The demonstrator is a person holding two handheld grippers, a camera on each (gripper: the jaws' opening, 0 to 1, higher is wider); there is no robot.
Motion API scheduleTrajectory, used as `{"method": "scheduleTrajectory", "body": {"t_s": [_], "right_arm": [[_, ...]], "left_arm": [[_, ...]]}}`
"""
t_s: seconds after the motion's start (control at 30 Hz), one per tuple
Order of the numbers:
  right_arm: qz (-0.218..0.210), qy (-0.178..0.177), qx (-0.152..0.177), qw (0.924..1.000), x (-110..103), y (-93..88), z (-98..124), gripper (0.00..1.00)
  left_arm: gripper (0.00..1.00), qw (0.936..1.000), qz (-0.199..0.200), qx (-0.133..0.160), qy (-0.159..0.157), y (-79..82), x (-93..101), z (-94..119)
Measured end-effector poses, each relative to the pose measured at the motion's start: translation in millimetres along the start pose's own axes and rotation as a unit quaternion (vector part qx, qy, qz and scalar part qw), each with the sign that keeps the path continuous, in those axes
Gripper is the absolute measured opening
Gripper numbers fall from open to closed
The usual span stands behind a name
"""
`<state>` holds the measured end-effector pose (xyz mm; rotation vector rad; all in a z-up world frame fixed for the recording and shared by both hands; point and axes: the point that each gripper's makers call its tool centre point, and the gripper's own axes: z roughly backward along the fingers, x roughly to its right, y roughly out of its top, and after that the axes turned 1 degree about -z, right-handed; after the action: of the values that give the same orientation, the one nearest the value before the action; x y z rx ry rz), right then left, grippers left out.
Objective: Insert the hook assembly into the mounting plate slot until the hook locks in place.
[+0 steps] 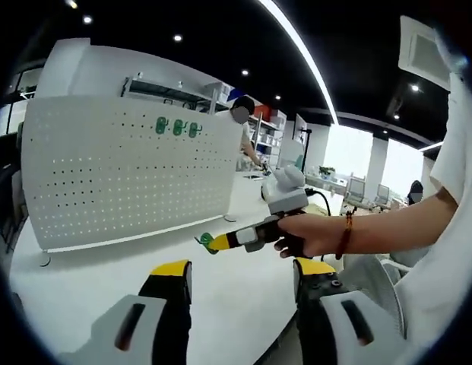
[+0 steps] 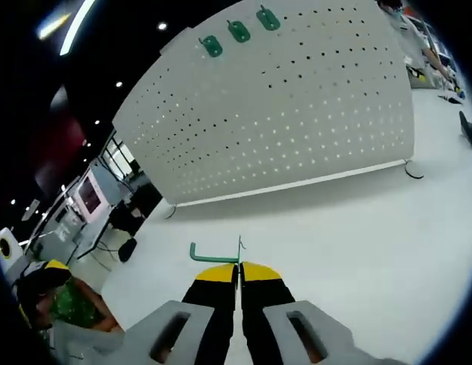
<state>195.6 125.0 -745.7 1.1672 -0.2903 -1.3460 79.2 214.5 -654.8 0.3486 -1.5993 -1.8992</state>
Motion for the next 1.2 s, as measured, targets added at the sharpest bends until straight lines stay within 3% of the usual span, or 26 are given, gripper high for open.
{"method": "scheduleTrajectory", "body": {"t_s": [0.67,1.2], "right_arm": [[0.048,0.03,0.058,0.9967,-24,17.5,33,0.0],[0.086,0.053,0.095,0.9904,-43,22.9,52,0.0]], "left_arm": [[0.52,0.9991,0.034,0.016,-0.022,8.6,5.5,-14],[0.46,0.9981,0.056,0.003,-0.026,7.7,4.0,-22]]}}
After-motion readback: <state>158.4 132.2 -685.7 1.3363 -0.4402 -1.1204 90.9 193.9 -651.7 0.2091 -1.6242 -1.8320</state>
